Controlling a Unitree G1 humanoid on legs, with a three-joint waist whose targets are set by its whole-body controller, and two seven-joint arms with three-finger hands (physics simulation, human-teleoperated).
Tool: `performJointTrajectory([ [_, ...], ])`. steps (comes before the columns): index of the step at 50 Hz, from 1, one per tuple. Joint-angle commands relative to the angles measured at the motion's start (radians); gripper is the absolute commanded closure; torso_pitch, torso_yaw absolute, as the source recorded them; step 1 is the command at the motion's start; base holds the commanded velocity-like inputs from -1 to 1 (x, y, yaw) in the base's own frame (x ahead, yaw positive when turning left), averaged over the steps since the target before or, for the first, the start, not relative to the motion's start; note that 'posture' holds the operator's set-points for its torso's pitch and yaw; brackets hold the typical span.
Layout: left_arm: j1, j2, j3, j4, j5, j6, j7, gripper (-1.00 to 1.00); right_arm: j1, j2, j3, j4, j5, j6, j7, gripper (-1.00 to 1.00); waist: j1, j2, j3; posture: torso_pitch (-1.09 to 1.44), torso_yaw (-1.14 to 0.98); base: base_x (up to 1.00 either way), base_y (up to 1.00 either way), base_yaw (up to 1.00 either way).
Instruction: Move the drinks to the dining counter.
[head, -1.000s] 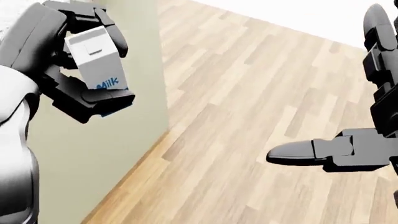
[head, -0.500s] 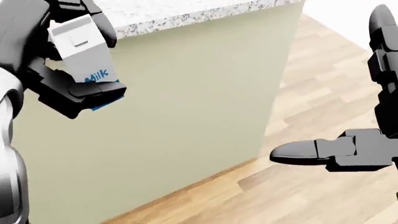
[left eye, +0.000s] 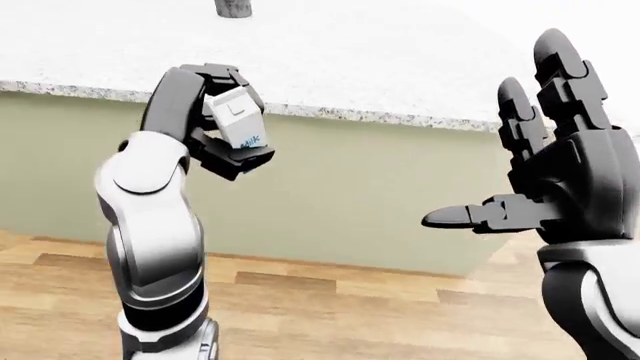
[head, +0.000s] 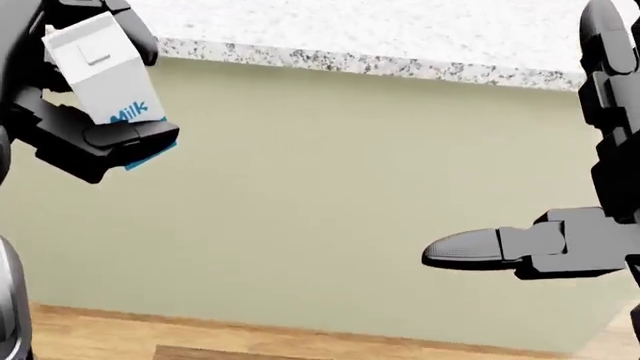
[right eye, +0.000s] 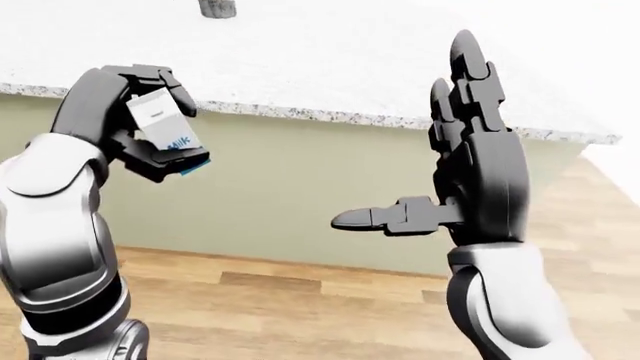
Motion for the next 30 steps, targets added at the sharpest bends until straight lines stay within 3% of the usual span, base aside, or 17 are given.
performJointTrajectory([
  [1,-0.042,0.001,0.000,-0.048,-0.006,-0.050,0.010,1.00,-0.016,-0.009,-0.022,-0.011,-0.010,-0.019,-0.004,-1.00,-0.006,-0.026,-0.039,0.00,0.00,0.00,0.00,1.00],
  [2,-0.043,0.002,0.001,-0.046,-0.007,-0.050,0.010,1.00,-0.017,-0.013,-0.023,-0.011,-0.002,-0.019,-0.011,-1.00,-0.016,0.008,-0.037,0.00,0.00,0.00,0.00,1.00],
  [4,-0.043,0.003,0.001,-0.048,-0.007,-0.049,0.009,1.00,-0.018,-0.023,-0.029,-0.011,0.019,-0.033,-0.029,-1.00,-0.024,0.001,-0.033,0.00,0.00,0.00,0.00,0.74],
  [7,-0.046,0.004,0.001,-0.047,-0.007,-0.047,0.008,1.00,-0.019,-0.049,-0.041,-0.011,0.068,-0.049,-0.060,-1.00,-0.025,0.024,-0.034,0.00,0.00,0.00,0.00,0.00],
  [9,-0.048,0.002,-0.001,-0.043,-0.008,-0.049,0.010,1.00,-0.018,-0.054,-0.040,-0.011,0.074,-0.041,-0.067,-1.00,-0.032,0.045,-0.023,0.00,0.00,0.02,0.00,0.00],
  [10,-0.047,0.002,-0.002,-0.042,-0.008,-0.050,0.010,1.00,-0.017,-0.055,-0.042,-0.011,0.077,-0.042,-0.069,-1.00,-0.038,0.067,-0.041,0.00,0.00,0.45,0.00,0.00],
  [11,-0.047,0.001,-0.001,-0.040,-0.008,-0.051,0.011,1.00,-0.017,-0.057,-0.043,-0.011,0.078,-0.042,-0.070,-1.00,-0.040,0.102,-0.005,0.00,0.00,0.57,0.00,0.00],
  [12,-0.049,0.002,-0.001,-0.039,-0.007,-0.051,0.011,1.00,-0.020,-0.058,-0.048,-0.011,0.082,-0.041,-0.072,-1.00,-0.047,0.127,0.011,0.00,0.00,0.70,0.00,0.00],
  [13,-0.049,0.002,-0.002,-0.039,-0.007,-0.051,0.011,1.00,-0.019,-0.061,-0.049,-0.011,0.087,-0.044,-0.075,-1.00,-0.057,0.157,0.013,0.00,0.00,0.86,0.00,0.00],
  [14,-0.049,0.001,-0.002,-0.036,-0.007,-0.053,0.012,1.00,-0.018,-0.062,-0.048,-0.011,0.085,-0.045,-0.074,-1.00,-0.056,0.165,0.016,0.00,0.00,0.96,0.00,0.00],
  [16,-0.048,-0.002,-0.001,-0.030,-0.009,-0.060,0.015,1.00,-0.013,-0.055,-0.046,-0.011,0.070,-0.048,-0.064,-1.00,-0.060,0.143,0.034,0.00,0.00,1.00,0.00,0.00],
  [19,-0.050,-0.001,-0.001,-0.026,-0.010,-0.062,0.016,1.00,-0.019,-0.049,-0.045,-0.011,0.067,-0.043,-0.061,-1.00,-0.043,0.136,-0.008,0.00,0.00,1.00,0.00,0.00],
  [26,-0.045,-0.005,0.002,-0.013,-0.020,-0.075,0.029,1.00,-0.017,-0.041,-0.043,-0.011,0.050,-0.040,-0.049,-1.00,0.004,0.099,-0.031,0.00,0.00,1.00,0.00,0.00],
  [28,-0.044,-0.004,0.000,-0.016,-0.019,-0.073,0.028,1.00,-0.015,-0.037,-0.039,-0.011,0.043,-0.041,-0.046,-1.00,0.017,0.078,-0.045,0.00,0.00,1.00,0.00,0.00],
  [30,-0.043,-0.004,-0.001,-0.020,-0.018,-0.071,0.026,1.00,-0.013,-0.034,-0.039,-0.011,0.039,-0.042,-0.044,-1.00,0.017,0.032,-0.054,0.00,0.00,1.00,0.00,0.00],
])
